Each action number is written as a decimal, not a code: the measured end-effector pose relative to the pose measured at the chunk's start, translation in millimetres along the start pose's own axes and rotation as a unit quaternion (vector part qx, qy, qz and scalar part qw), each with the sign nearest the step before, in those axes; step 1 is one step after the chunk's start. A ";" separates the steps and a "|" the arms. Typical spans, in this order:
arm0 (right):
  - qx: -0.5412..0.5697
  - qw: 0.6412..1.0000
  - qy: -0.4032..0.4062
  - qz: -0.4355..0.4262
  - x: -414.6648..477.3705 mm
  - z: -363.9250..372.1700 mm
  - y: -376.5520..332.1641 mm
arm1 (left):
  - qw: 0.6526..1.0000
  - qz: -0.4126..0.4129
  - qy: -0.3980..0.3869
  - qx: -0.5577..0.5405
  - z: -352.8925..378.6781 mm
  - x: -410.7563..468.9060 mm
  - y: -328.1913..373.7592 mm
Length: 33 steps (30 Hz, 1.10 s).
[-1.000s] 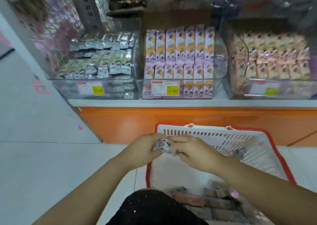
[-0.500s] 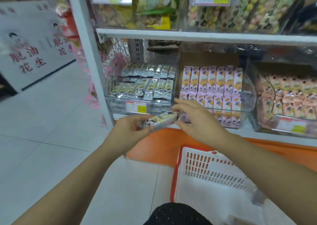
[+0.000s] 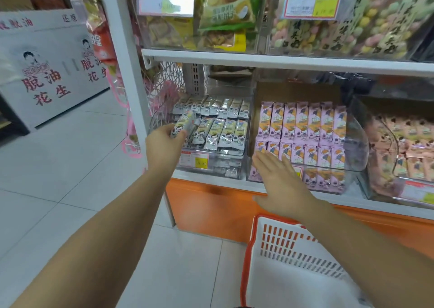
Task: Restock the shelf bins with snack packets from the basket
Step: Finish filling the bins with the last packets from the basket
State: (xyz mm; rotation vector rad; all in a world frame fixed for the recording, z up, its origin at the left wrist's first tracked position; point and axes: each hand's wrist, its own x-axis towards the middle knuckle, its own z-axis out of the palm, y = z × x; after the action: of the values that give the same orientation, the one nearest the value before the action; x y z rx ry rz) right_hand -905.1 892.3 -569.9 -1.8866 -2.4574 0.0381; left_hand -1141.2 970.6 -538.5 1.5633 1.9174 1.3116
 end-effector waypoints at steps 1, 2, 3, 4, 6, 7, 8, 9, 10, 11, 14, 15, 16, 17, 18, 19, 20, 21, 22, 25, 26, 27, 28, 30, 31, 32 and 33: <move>-0.001 1.000 0.003 0.000 0.3 0.5 -0.1 | 1.000 -0.005 -0.008 0.019 4.9 6.6 0.6; -0.002 1.000 0.005 0.000 0.6 0.7 -0.1 | 0.999 -0.007 -0.021 0.040 9.7 11.5 0.7; -0.002 1.000 0.006 0.000 1.2 1.0 0.1 | 0.997 -0.004 -0.037 0.065 14.4 15.6 0.3; -0.002 1.000 0.006 -0.001 1.4 1.2 0.3 | 0.994 0.005 -0.055 0.094 18.4 17.7 0.0; -0.004 1.000 0.007 -0.003 1.5 2.0 0.8 | 0.986 0.027 -0.091 0.139 24.4 20.4 -0.7; -0.004 1.000 0.008 -0.004 1.3 2.4 1.2 | 0.982 0.035 -0.106 0.152 25.8 21.0 -1.2; -0.004 1.000 0.009 -0.004 0.9 3.0 1.7 | 0.978 0.048 -0.119 0.165 26.0 20.7 -1.6; -0.004 1.000 0.012 -0.004 0.7 3.6 2.0 | 0.973 0.063 -0.128 0.180 25.7 20.5 -2.6; -0.004 1.000 0.015 -0.005 0.1 4.2 2.2 | 0.969 0.077 -0.134 0.194 24.7 20.0 -4.0; -0.004 1.000 0.017 -0.006 -0.2 4.9 2.6 | 0.966 0.084 -0.138 0.201 23.5 19.7 -5.5; 0.002 1.000 0.012 -0.013 1.5 4.8 4.5 | 0.964 0.082 -0.141 0.209 20.3 17.3 -8.7; 0.007 1.000 0.009 -0.018 2.1 3.6 5.1 | 0.964 0.084 -0.135 0.212 19.5 14.3 -8.7; 0.020 0.999 0.011 -0.023 2.1 2.2 5.8 | 0.966 0.089 -0.122 0.211 18.9 9.0 -7.7; 0.041 0.999 0.018 -0.029 1.2 1.1 7.1 | 0.969 0.104 -0.100 0.199 18.7 1.1 -5.8; 0.070 0.996 0.034 -0.039 -1.0 0.4 8.0 | 0.973 0.132 -0.072 0.176 18.8 -9.9 -2.4; 0.107 0.991 0.064 -0.051 -4.3 1.4 8.8 | 0.973 0.172 -0.050 0.145 20.1 -24.0 2.0; 0.146 0.982 0.102 -0.060 -9.2 4.2 9.8 | 0.969 0.215 -0.041 0.115 23.1 -40.4 7.0; 0.187 0.970 0.140 -0.060 -15.1 8.7 11.4 | 0.961 0.255 -0.048 0.090 28.3 -59.2 11.8; 0.221 0.960 0.164 -0.048 -23.3 14.2 13.9 | 0.953 0.288 -0.064 0.069 36.4 -78.2 14.8; 0.246 0.953 0.176 0.005 -54.1 44.8 33.4 | 0.944 0.299 -0.136 0.035 70.8 -131.6 20.1; 0.249 0.956 0.152 0.029 -65.9 57.8 43.2 | 0.941 0.291 -0.169 0.035 84.2 -147.0 21.5; 0.255 0.958 0.122 0.057 -77.9 70.6 55.2 | 0.935 0.283 -0.210 0.038 98.4 -159.5 22.2; 0.258 0.958 0.086 0.091 -90.5 83.1 69.0 | 0.925 0.275 -0.256 0.050 112.4 -170.2 23.2; 0.251 0.953 0.005 0.168 -115.0 110.2 100.9 | 0.890 0.272 -0.341 0.131 140.2 -182.3 22.0; 0.239 0.950 -0.034 0.199 -127.9 122.9 117.8 | 0.865 0.279 -0.375 0.183 152.3 -185.1 20.5; 0.221 0.945 -0.073 0.230 -142.1 135.1 134.2 | 0.839 0.283 -0.406 0.227 162.9 -186.8 19.0; 0.204 0.938 -0.108 0.260 -154.9 148.2 149.5 | 0.819 0.283 -0.428 0.257 171.2 -187.1 16.6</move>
State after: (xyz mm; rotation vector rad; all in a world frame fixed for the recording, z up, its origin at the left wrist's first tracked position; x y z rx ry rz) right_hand -728.2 782.3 -727.7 -2.3404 -1.7748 0.7431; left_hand -942.2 876.4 -665.5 2.5273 1.2690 0.0482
